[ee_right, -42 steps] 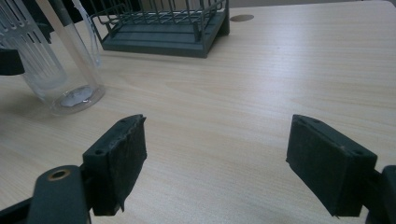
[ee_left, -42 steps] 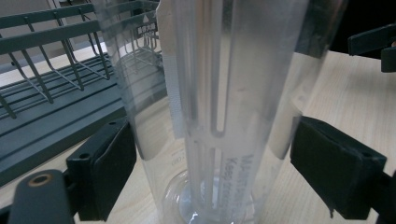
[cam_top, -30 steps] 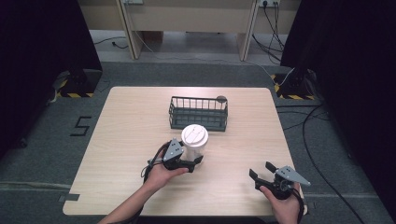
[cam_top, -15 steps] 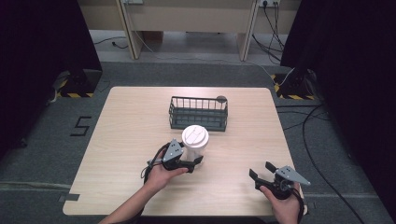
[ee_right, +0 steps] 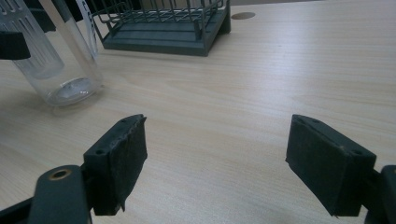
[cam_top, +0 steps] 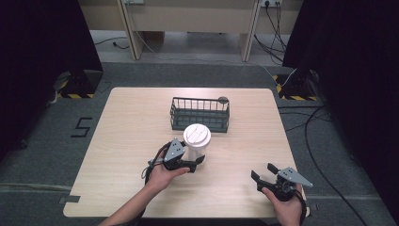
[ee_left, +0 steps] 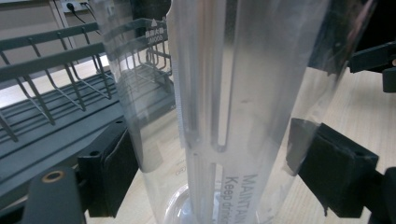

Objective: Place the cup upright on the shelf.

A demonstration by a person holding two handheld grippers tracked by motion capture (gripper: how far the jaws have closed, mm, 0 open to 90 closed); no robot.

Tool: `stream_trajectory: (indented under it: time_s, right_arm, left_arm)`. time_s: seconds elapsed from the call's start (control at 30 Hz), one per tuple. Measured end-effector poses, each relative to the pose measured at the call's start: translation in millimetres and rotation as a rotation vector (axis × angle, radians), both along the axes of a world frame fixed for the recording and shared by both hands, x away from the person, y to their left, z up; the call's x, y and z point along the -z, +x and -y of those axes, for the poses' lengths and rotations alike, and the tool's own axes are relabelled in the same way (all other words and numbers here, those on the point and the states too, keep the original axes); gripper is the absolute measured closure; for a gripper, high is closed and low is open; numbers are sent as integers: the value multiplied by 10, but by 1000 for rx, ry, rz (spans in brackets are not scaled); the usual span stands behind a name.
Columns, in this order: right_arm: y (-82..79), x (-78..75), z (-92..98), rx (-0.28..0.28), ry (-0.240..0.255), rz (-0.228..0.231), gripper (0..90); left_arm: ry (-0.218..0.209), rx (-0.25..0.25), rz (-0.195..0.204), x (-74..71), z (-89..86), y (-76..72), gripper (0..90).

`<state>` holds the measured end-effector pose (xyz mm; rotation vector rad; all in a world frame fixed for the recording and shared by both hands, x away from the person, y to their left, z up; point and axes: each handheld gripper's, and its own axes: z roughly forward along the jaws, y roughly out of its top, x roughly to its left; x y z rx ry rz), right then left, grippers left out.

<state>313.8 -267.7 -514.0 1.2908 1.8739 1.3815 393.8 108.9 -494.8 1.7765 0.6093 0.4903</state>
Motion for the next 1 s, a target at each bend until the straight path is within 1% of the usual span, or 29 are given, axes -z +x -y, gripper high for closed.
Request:
stream_trajectory:
  time_s: [0.27,0.63,0.77,1.0]
  right_arm:
    - [0,0,0,0,-1,1,209]
    - [1,0,1,-1,1,0,209]
    - [1,0,2,0,0,0,209]
    - [2,0,2,-1,3,-1,209]
  left_arm:
    - [1,-14,2,-82,-21,52,178]
    - [8,-32,12,-159,-27,113,179]
    - [6,-35,14,-184,-26,136,179]
    - [1,-50,25,-268,-34,206,179]
